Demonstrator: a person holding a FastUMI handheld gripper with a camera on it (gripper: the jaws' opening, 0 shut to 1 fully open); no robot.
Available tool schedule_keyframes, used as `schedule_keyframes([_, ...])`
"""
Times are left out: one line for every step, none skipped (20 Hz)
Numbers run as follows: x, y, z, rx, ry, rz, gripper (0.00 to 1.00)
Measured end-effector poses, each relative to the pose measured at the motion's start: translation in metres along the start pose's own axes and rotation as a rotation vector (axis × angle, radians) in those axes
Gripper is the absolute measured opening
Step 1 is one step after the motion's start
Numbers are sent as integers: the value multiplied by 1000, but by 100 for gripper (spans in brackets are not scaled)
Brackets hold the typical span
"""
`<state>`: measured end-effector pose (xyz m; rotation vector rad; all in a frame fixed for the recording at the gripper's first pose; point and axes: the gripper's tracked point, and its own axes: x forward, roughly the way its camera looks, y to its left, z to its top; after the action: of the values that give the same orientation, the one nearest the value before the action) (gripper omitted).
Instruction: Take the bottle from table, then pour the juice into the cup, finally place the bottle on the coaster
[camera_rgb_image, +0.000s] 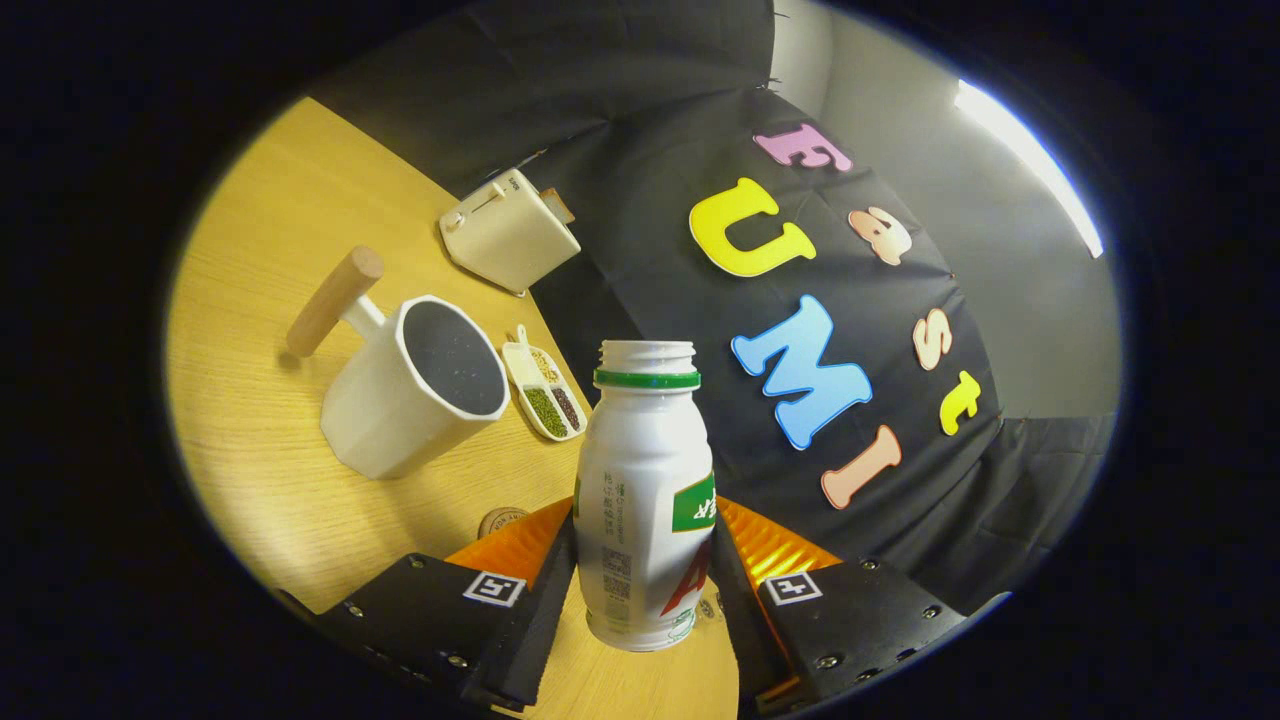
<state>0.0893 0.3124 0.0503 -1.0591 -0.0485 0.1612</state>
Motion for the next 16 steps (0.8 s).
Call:
schedule_keyframes([-1, -1, 0, -21, 1, -4, 72])
schedule_keyframes([-2, 0, 0, -42, 0, -8, 72])
schedule_keyframes([-1, -1, 0, -63, 2, -13, 72])
schedule_keyframes([-2, 0, -1, -83, 6, -17, 72])
schedule_keyframes([0, -1, -2, -101, 8, -20, 72])
schedule_keyframes([0, -2, -2, -117, 7, -24, 72])
schedule_keyframes([1, -1, -1, -135, 5, -28, 72])
schedule_keyframes([1, 0, 0, -156, 3, -31, 72])
schedule_keyframes([0, 0, 0, -177, 3, -36, 72])
schedule_keyframes([0, -1, 0, -195, 3, -41, 72])
schedule_keyframes([0, -1, -1, -212, 4, -45, 72])
schedule_keyframes([0, -2, -1, -223, 4, -47, 72])
schedule_keyframes([0, -2, -1, -233, 3, -48, 72])
schedule_keyframes([0, -1, -1, -243, 6, -48, 72])
schedule_keyframes([1, -2, -1, -253, 8, -46, 72])
schedule_keyframes([0, -2, -1, -264, 9, -47, 72])
